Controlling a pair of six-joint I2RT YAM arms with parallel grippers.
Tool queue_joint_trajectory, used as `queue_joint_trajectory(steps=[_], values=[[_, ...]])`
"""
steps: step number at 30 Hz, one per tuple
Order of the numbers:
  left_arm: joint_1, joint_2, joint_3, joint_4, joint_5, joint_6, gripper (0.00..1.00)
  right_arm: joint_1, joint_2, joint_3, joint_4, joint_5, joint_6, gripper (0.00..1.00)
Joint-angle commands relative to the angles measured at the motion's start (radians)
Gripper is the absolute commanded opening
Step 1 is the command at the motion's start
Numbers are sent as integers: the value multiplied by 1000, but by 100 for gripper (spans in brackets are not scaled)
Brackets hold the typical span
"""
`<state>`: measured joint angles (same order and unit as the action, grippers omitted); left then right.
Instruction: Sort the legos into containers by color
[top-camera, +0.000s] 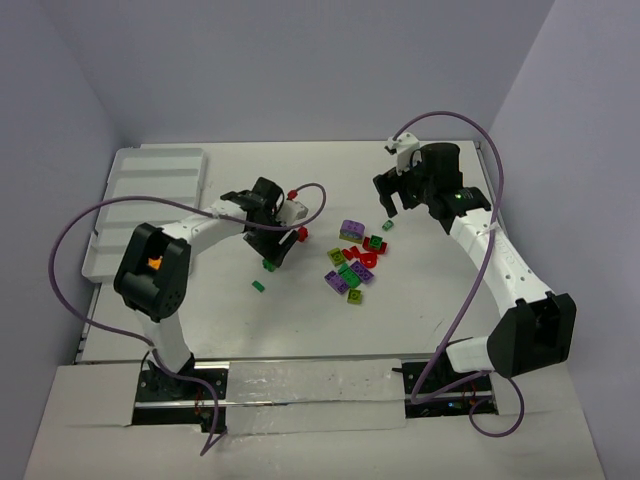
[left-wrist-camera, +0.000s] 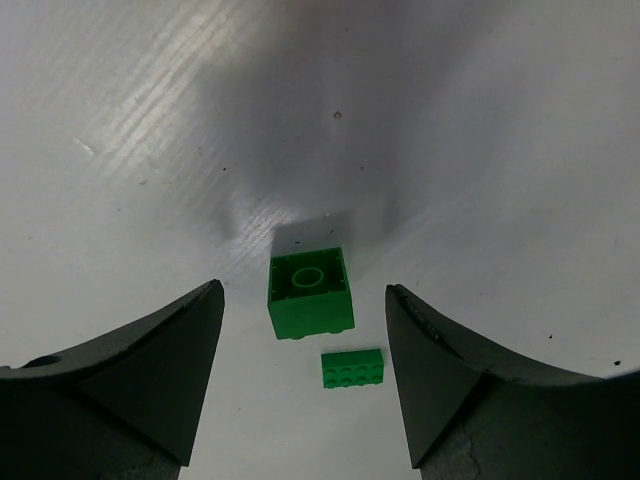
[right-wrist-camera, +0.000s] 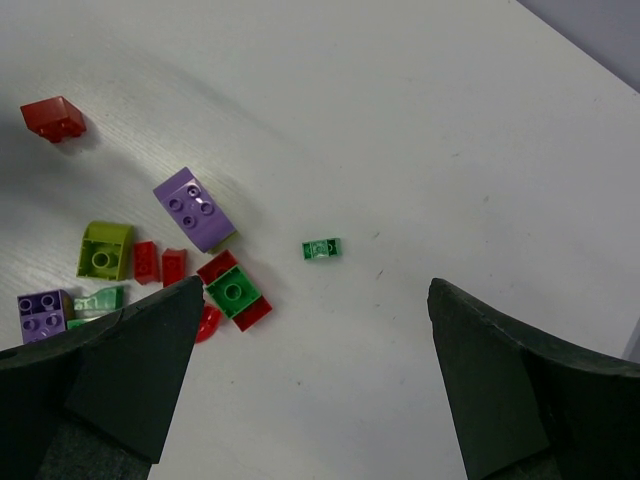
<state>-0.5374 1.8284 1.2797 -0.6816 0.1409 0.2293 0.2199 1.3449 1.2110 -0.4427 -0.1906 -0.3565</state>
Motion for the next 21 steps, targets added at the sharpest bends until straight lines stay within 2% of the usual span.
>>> queue_joint_trajectory(steps=[1,5,9,15,18,21], values=[[-29,21,31,-8,-47,-83,75,4,-32,35,-1,16,-16,100],[-39,46,27,-1,-71,-104,72,3,-30,36,-2,16,-15,100],[-39,71,45,-15,-88,-121,52,4,-26,39,-2,13,-12,100],[-35,46,38,-29,-105,-104,34,4,-22,43,-4,13,-13,100],[-3,16,57,-44,-119,-72,25,4,-17,51,-6,13,-14,100],[111,-11,148,-78,-107,-21,14,4,-13,59,-7,10,-10,100]])
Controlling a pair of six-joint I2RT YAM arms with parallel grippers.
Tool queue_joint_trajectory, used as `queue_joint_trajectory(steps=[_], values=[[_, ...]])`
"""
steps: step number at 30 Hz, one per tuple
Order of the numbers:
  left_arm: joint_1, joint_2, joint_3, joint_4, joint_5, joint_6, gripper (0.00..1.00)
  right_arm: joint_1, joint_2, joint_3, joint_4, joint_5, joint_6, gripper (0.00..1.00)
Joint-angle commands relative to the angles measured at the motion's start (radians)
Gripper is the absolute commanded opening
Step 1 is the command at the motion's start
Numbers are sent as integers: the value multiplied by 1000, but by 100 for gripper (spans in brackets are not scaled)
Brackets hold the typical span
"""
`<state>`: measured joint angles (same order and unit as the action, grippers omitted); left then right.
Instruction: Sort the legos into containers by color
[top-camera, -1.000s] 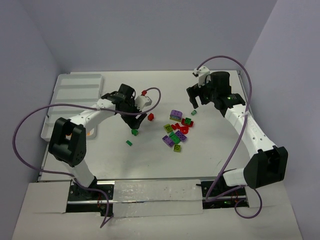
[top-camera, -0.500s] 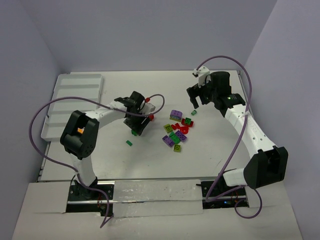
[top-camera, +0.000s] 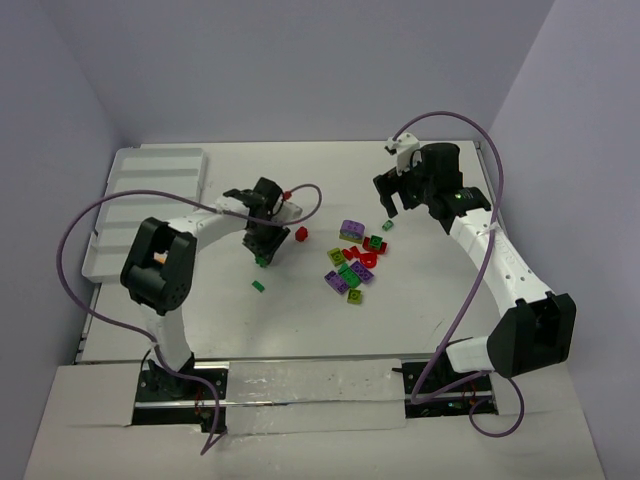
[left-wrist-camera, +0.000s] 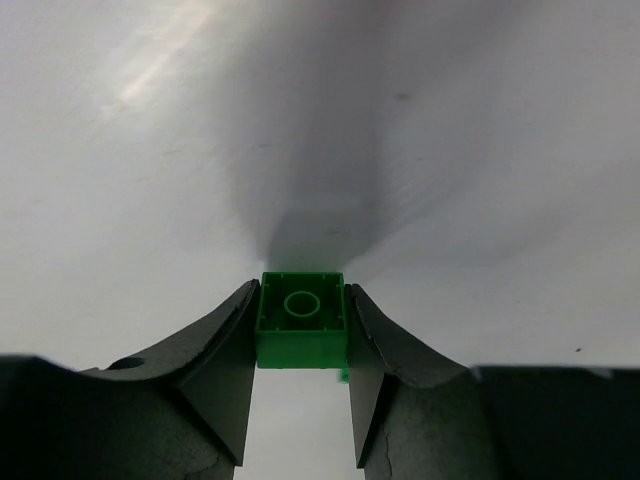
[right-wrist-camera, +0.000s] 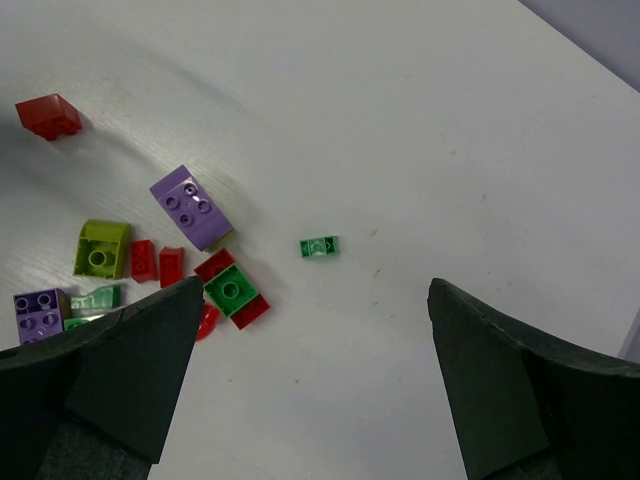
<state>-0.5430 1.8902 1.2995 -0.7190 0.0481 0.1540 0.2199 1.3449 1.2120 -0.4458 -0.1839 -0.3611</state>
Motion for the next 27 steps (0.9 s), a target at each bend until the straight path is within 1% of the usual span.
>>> queue_joint_trajectory(steps=[1,2,3,4,5,6,8,10,14,17,18,21,23,27], values=[[189,-72,176,-58,5,63,9,4,-11,59,-3,2,-4,100],[275,-70,247,-77,34,73,3,4,-9,61,-2,0,-1,100],[315,-66,284,-96,50,79,0,4,-9,61,-1,-2,1,100],[362,-66,320,-100,69,82,0,4,-7,61,1,-5,4,100],[433,-63,378,-102,99,89,0,4,-4,61,4,-6,5,100],[435,-62,380,-103,100,96,0,4,-4,61,4,-6,5,100],[537,-63,455,-94,125,110,0,7,6,67,7,-6,8,100],[596,-67,473,-53,118,79,0,8,11,71,9,-5,10,100],[678,-75,469,45,75,-18,0,10,20,84,6,-7,8,100],[724,-73,467,87,99,-38,0,11,28,94,5,-10,11,100],[733,-68,470,94,84,-47,0,12,30,96,4,-12,11,100],[736,0,537,14,40,-6,0,13,34,101,3,-12,12,100],[741,54,568,-37,55,28,0,14,36,104,-1,-11,10,100],[749,101,542,-59,104,67,0,17,40,108,1,-6,7,100]])
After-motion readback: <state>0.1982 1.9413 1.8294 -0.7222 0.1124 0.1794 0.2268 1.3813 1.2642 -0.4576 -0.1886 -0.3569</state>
